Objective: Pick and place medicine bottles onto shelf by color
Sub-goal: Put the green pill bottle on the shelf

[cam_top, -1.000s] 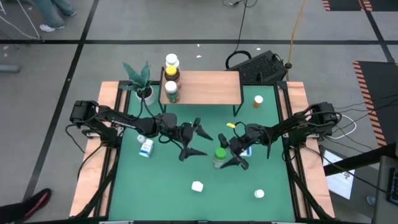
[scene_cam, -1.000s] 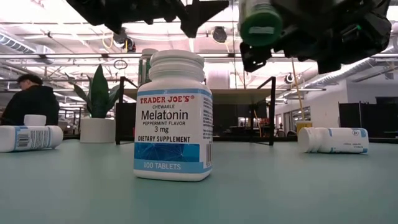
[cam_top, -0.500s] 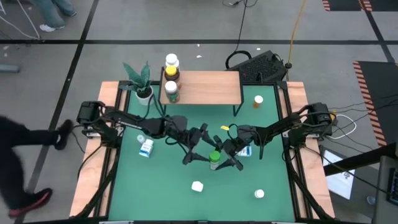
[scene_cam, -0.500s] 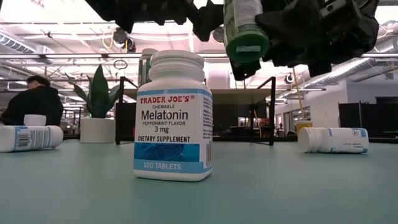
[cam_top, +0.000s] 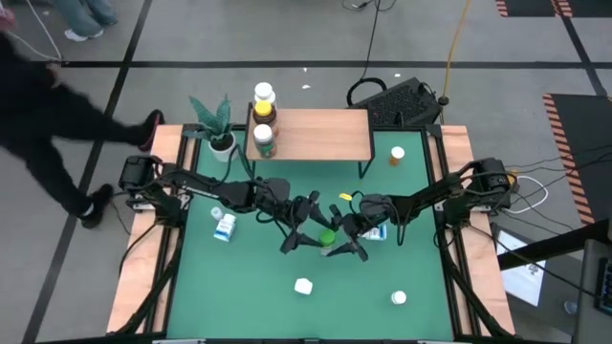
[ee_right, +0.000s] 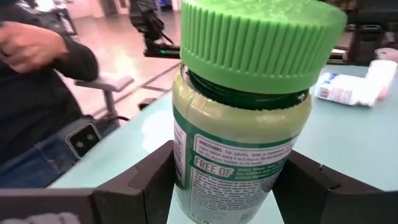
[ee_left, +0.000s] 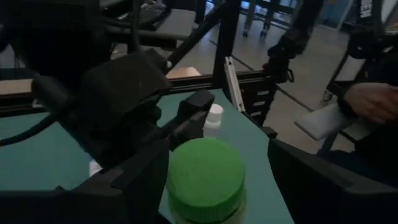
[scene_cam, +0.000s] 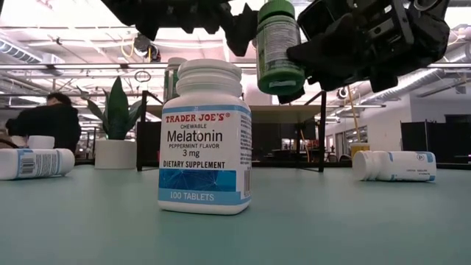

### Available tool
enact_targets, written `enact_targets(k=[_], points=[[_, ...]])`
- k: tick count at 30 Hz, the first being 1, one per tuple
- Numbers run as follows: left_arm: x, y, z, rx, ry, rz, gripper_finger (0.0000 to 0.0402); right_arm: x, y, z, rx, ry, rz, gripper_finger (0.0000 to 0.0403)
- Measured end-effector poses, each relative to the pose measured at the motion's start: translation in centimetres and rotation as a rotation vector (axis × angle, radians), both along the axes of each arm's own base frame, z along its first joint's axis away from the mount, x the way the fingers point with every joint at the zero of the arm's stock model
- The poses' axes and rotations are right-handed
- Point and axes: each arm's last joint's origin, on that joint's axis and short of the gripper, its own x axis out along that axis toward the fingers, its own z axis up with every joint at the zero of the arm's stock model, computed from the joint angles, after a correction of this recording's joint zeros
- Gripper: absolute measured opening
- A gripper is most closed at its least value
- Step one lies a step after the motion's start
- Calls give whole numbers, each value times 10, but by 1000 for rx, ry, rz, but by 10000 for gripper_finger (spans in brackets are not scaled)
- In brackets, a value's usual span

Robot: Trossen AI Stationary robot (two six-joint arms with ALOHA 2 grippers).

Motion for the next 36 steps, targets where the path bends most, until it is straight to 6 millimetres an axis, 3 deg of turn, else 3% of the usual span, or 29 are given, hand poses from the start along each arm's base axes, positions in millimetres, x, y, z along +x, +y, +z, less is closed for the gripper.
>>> enact_targets(k=[6, 17, 22, 28, 36], points=[[2, 6, -2, -6, 25, 144, 243, 1, 0, -1, -38, -3, -77, 213], [-1, 15, -3, 20, 75, 280, 241, -3, 6, -4, -206, 52, -383, 213], [-2, 15, -1, 69, 51, 280, 241, -4, 14, -2, -206, 36, -313, 213], [-1, 5, -5, 124, 29, 100, 241, -5, 18, -1, -114, 42, -185, 213], [-2, -7, -4, 213, -25, 37, 241, -5, 19, 0, -88, 41, -172, 213]])
